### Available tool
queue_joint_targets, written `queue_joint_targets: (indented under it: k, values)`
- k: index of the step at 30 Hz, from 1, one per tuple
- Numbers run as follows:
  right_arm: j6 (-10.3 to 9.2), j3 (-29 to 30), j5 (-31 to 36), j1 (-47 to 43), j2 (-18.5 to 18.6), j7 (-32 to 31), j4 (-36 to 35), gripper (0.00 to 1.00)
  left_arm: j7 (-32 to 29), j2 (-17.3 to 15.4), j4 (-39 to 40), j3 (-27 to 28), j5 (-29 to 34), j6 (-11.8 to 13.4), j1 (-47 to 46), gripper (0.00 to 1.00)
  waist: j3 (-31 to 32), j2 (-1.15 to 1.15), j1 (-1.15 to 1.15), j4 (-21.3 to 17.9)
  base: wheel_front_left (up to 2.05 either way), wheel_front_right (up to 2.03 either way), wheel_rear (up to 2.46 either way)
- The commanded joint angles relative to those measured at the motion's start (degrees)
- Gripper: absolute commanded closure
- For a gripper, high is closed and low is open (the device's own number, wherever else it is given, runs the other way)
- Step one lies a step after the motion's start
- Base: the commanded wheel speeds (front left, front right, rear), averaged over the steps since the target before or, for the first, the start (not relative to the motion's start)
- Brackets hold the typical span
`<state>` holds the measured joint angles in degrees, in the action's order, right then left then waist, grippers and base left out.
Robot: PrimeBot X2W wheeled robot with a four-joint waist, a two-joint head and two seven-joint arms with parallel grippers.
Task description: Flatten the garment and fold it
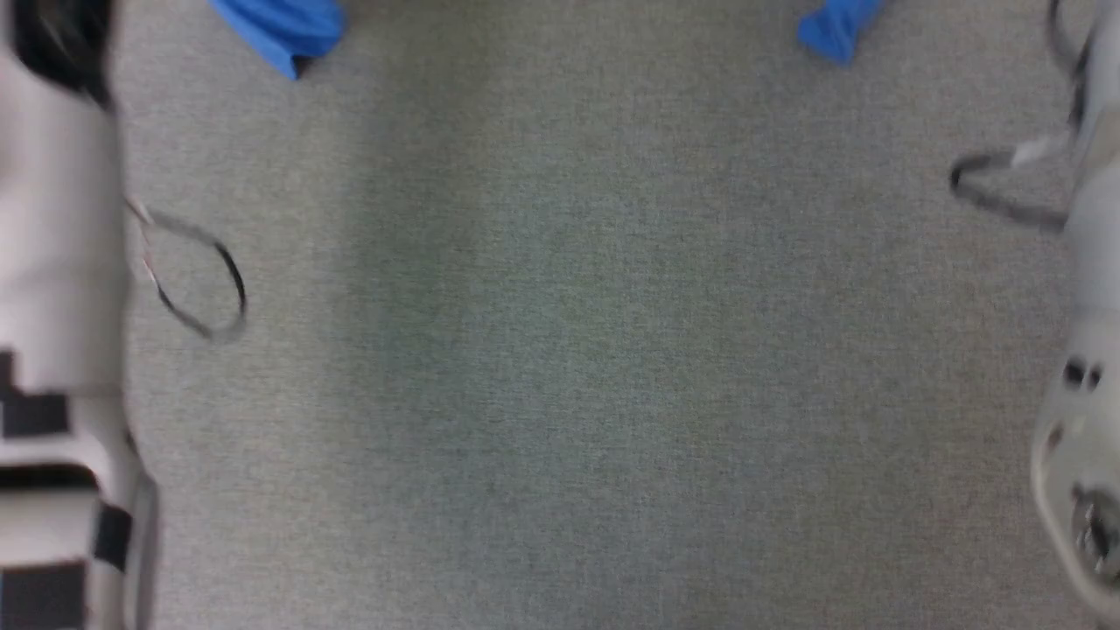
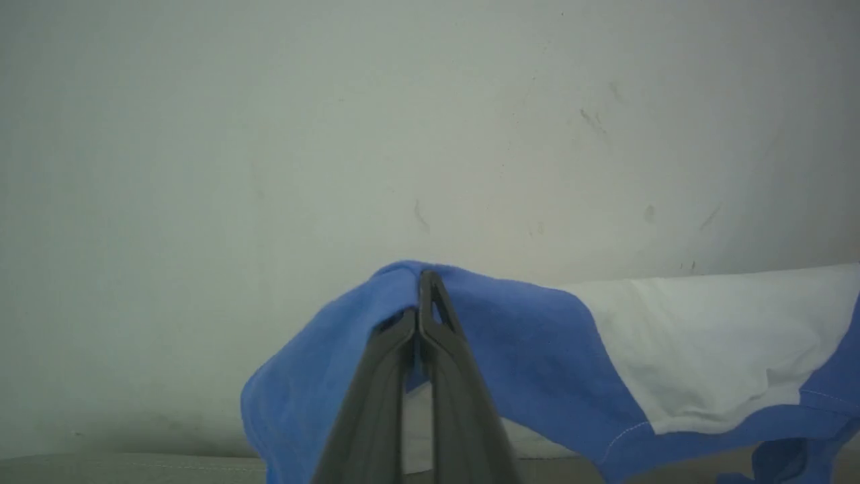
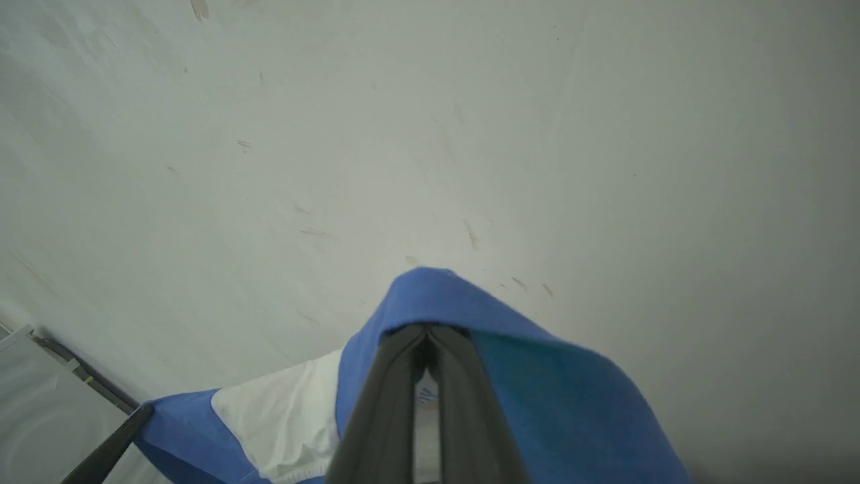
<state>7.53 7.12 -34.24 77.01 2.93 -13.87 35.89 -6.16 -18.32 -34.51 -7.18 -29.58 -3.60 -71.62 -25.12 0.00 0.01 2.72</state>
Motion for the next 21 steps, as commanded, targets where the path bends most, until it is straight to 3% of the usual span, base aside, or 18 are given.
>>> queue_joint_targets:
  k: [1, 4, 5, 9, 15, 21]
  values:
    - [-0.04, -0.46, -1.12, -4.66, 0.38, -0.7, -2.6, 1.0, 0.72, 0.66, -0.01, -0.25, -0.86, -0.7, 3.93, 1.0, 2.74, 0.0, -0.01, 1.17, 0.0, 0.0, 0.0]
    - [-0.04, -1.61, -2.62, -14.95, 1.97, -1.98, -8.31, 1.0, 1.06, 2.15, 1.74, -0.31, -2.25, -0.4, 12.4, 1.0, 5.87, 0.0, -0.01, 1.63, 0.0, 0.0, 0.0]
    - [-0.04, -1.93, -3.29, -22.78, 3.31, -2.71, -12.41, 1.0, 1.75, 2.99, 3.83, 0.39, -3.4, 0.55, 18.96, 1.0, 8.45, 0.0, -0.01, 1.88, 0.0, 0.0, 0.0]
    - [-0.04, 0.02, -4.33, -39.71, 4.12, -5.02, -20.24, 1.0, 1.33, 5.28, 9.7, 0.83, -5.74, 2.41, 33.77, 1.0, 13.22, 0.0, -0.01, 2.35, 0.0, 0.0, 0.0]
    - [-0.04, 3.08, -1.89, -64.26, 2.41, -9.98, -30.02, 1.0, -1.63, 7.26, 18.53, 1.45, -8.39, 6.95, 55.1, 1.0, 18.16, 0.0, -0.01, 2.46, 0.0, 0.0, 0.0]
    - [-0.04, 4.91, 1.82, -79.16, 0.97, -15.04, -36.12, 1.0, -5.4, 7.31, 25.18, 1.84, -9.37, 11.44, 69.6, 1.0, 21.85, 0.0, -0.01, 2.52, 0.0, 0.0, 0.0]
